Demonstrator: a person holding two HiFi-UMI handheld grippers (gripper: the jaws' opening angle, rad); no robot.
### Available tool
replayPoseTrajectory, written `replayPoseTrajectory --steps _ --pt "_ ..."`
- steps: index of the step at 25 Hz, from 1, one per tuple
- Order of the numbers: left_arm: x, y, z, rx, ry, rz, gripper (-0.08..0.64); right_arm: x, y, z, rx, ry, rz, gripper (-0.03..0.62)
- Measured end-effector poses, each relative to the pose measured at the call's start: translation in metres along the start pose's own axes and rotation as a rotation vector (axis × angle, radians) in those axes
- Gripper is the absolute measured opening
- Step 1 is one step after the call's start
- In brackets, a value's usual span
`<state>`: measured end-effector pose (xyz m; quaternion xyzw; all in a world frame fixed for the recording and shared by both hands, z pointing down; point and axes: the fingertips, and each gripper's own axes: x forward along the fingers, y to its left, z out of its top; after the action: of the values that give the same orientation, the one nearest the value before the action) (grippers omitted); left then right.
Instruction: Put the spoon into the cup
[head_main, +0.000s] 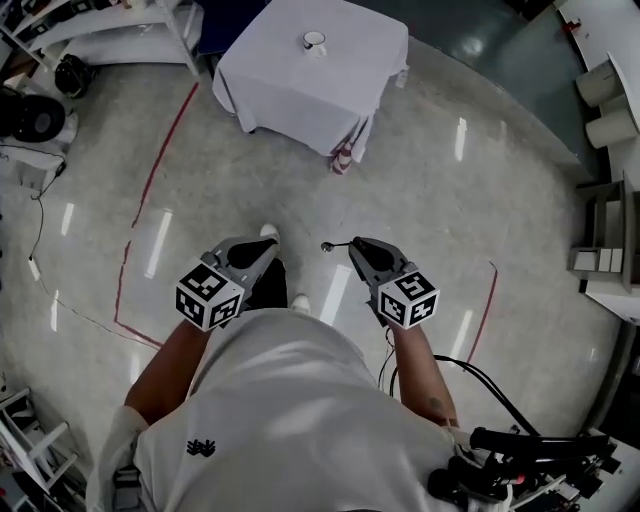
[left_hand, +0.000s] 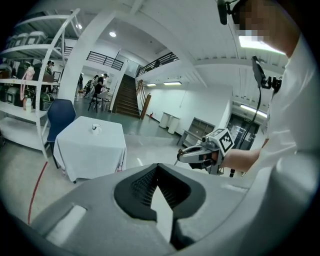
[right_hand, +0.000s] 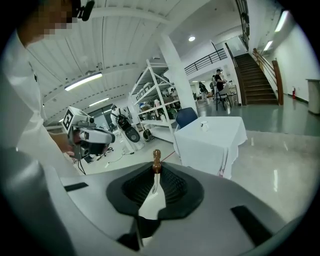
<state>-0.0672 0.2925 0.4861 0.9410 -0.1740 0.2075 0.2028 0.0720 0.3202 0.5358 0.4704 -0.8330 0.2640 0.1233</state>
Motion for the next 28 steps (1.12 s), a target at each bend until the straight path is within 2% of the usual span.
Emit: replayPoseTrajectory --steps 4,10,15,19,28 --pt "0.023 0.057 0.036 -0.010 -0.037 -0.030 0.008 0.032 -0.030 0.052 -0.008 -0.001 -0.044 0.042" --pt "0.031 0.136 0.106 0.028 -0.100 -0.062 0.008 0.102 -0.072 0.135 -0.043 0.016 -0.078 0.043" --pt "0.021 0.204 0.111 0.000 -0.104 -0.029 0.008 0.162 -0.087 0.184 -0.079 0.006 -0.076 0.043" --pt "0.014 0.233 0.114 -0.041 -0.123 0.002 0.008 0.193 -0.098 0.210 -0.096 0.011 -0.069 0.043" --pt "0.041 0.308 0.145 -0.088 -0.141 0.110 0.008 0.269 -0.170 0.269 -0.116 0.019 -0.003 0.042"
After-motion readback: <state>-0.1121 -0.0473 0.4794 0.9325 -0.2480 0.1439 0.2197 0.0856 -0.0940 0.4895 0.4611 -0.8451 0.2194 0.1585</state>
